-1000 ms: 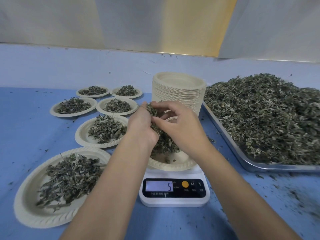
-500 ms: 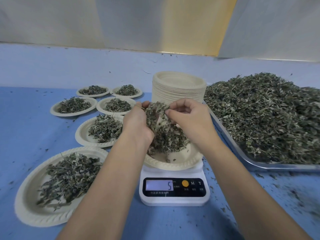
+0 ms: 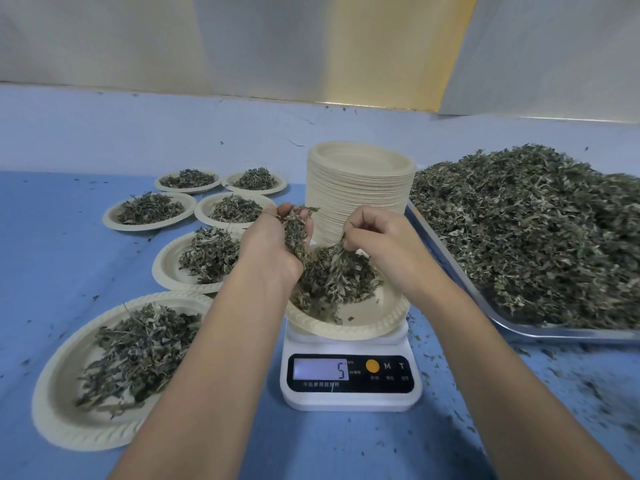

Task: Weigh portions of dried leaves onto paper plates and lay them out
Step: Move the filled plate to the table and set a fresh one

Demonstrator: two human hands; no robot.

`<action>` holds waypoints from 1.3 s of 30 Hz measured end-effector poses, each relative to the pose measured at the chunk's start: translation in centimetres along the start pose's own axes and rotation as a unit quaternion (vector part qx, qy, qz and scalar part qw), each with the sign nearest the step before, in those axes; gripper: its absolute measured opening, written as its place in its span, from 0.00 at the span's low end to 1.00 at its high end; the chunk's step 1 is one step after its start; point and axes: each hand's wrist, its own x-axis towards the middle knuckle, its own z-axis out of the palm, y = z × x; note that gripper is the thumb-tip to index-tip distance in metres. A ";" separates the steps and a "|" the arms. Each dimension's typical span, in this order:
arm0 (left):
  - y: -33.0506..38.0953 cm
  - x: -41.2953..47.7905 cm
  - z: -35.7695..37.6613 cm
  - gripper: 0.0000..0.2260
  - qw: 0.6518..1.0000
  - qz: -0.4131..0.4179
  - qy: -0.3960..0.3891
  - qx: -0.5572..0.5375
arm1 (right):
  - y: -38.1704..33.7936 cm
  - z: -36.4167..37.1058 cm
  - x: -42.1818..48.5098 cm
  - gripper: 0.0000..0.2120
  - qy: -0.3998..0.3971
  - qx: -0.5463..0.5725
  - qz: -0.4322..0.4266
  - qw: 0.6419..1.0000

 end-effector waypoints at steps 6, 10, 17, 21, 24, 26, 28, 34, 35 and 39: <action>-0.1 -0.1 0.0 0.16 1.000 0.001 0.001 -0.002 | 0.2 0.0 0.1 0.04 0.017 0.005 0.003 1.000; -0.1 -0.3 0.1 0.15 1.000 -0.008 -0.005 0.018 | 0.4 0.2 0.1 0.06 0.037 0.011 -0.003 0.999; -0.8 -0.5 0.5 0.16 0.997 -0.019 -0.016 0.067 | 0.7 0.7 0.2 0.03 0.068 0.002 -0.029 0.997; -1.3 -0.8 0.7 0.17 0.996 -0.033 -0.001 0.078 | 0.5 1.1 0.1 0.06 0.049 0.033 -0.030 0.998; -1.5 -1.0 0.9 0.17 0.996 -0.038 0.011 0.076 | 0.0 1.4 -0.2 0.08 0.002 0.046 -0.037 0.998; -1.6 -1.0 1.0 0.17 0.997 -0.039 0.017 0.068 | -0.2 1.6 -0.3 0.07 -0.031 0.038 -0.045 0.998; -1.6 -1.0 1.0 0.17 0.997 -0.037 0.021 0.068 | -0.4 1.7 -0.4 0.07 -0.043 0.048 -0.045 0.997; -1.9 -1.0 0.9 0.16 0.996 -0.025 0.009 0.084 | -0.4 2.0 -0.4 0.08 -0.027 0.010 -0.053 0.998; -1.9 -1.0 0.9 0.15 0.996 -0.027 0.004 0.080 | -0.3 1.9 -0.4 0.08 -0.021 0.008 -0.056 0.998; -1.5 -1.0 1.1 0.16 0.999 -0.029 -0.015 0.022 | -0.1 1.0 0.0 0.11 0.010 0.022 -0.044 0.999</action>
